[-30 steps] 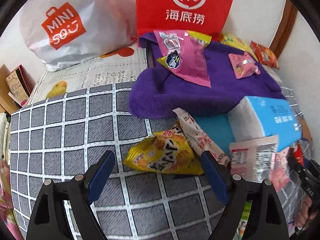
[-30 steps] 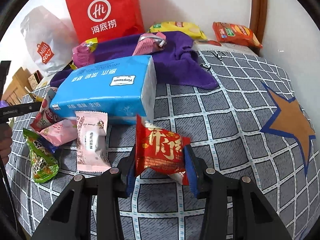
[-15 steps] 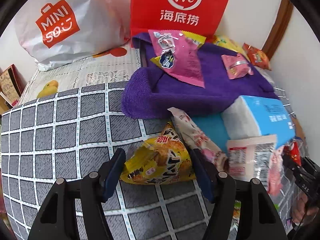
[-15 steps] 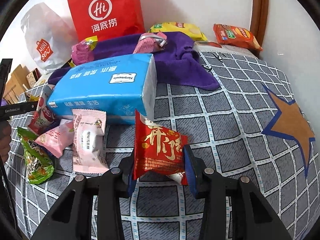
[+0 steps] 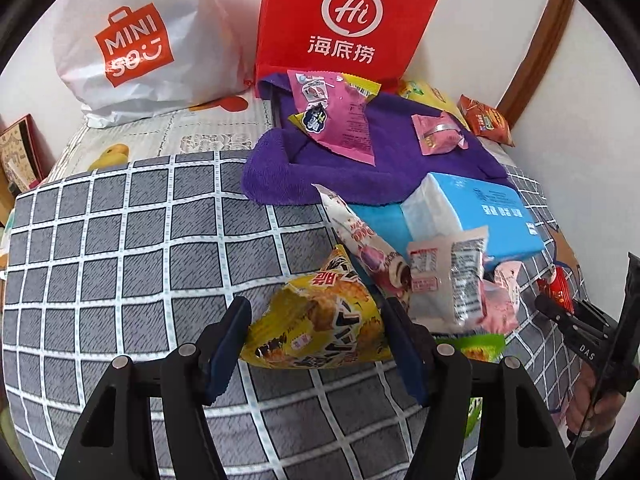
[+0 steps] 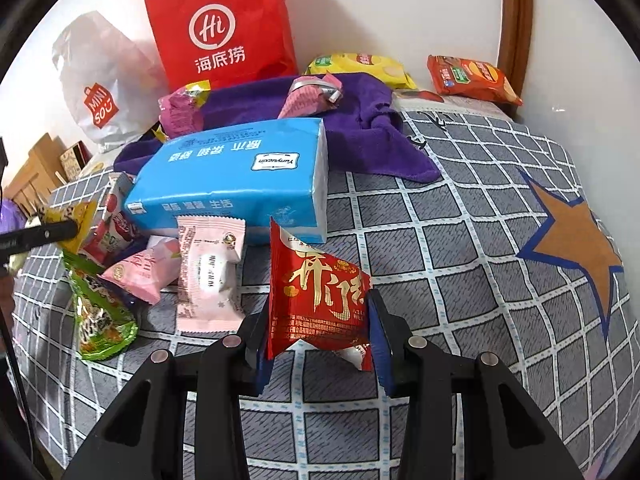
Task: Organize snacks
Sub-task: 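Grasp the yellow chip bag with left gripper while right gripper holds red packet, then carry the yellow bag and red packet over the purple towel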
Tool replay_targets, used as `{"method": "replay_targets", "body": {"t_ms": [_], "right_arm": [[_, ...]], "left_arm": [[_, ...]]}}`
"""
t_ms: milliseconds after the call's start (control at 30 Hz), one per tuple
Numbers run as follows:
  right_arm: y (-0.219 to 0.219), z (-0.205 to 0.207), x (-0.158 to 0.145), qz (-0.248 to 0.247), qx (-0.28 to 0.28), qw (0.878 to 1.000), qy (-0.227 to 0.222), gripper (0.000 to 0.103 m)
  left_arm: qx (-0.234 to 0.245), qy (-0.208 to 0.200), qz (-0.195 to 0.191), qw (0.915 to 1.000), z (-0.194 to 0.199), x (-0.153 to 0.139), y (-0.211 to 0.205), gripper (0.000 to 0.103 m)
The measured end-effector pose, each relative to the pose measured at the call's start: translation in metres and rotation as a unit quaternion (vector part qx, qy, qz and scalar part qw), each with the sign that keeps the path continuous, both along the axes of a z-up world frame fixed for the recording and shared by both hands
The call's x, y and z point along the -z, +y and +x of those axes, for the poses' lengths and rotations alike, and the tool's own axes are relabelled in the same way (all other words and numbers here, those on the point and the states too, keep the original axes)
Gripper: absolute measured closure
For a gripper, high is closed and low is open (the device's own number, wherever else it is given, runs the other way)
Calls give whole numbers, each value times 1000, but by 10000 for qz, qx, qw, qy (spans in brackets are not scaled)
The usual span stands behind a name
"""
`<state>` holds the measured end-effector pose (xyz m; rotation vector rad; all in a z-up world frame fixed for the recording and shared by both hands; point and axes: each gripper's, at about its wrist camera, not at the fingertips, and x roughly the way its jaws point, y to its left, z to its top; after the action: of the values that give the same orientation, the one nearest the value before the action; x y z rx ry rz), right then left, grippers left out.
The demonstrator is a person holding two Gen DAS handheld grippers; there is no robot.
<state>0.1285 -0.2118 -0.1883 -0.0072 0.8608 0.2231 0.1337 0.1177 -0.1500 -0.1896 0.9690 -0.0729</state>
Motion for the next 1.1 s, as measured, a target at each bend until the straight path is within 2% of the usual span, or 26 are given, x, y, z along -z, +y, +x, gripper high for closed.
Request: {"method": "replay_targets", "body": {"t_ms": [333,567,800,1100], "right_arm": [[0,-6,-14,58,124,9999,40,63],[7,-6,-32,1,96,9999,-86,63],[16,6,-68,-21,64,9994,-326,63],[29,34,-103,-117,66,9984,-549,62]], "left_arm": [[136,-178,-102,9997,-16,-17,-6,38],[449,-316,-66,9985,-17,-43,-26,38],[716,-544,1,9959,-7,-81,-48,38],[772,-705,-140,9944,25,-119,-61,38]]}}
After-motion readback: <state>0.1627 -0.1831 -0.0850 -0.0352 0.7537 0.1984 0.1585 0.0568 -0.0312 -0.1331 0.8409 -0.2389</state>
